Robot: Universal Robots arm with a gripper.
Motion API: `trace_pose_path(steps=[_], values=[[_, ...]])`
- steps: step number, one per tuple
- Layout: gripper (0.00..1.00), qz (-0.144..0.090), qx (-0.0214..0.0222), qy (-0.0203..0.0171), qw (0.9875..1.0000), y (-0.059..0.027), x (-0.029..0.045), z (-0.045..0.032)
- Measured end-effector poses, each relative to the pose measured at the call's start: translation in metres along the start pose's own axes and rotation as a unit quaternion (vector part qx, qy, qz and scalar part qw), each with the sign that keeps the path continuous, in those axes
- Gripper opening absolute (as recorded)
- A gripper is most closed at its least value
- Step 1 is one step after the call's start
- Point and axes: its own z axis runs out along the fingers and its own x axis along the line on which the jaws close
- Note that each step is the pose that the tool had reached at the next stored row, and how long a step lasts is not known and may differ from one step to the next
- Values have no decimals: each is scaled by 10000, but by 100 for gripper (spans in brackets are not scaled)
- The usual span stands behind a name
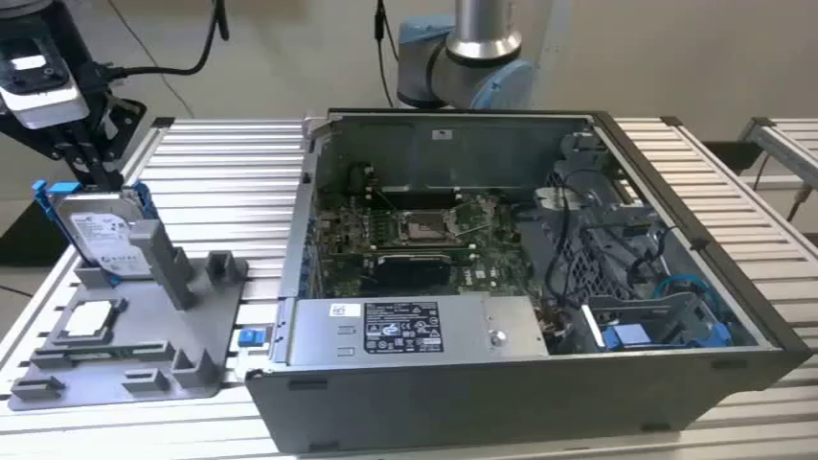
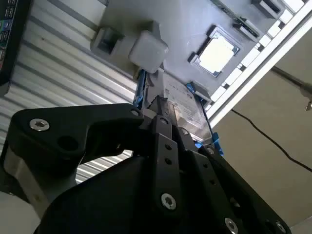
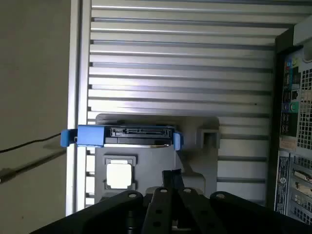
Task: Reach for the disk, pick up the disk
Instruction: 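Reach for the disk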
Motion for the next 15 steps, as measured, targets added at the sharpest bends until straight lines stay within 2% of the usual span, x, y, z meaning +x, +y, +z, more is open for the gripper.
trace_pose_path(steps=[11,13,15], values=[[0,1,0,1,10000,5,1,0],[0,0,0,1,10000,47,17,2],[0,1,0,0,10000,129,50,5]])
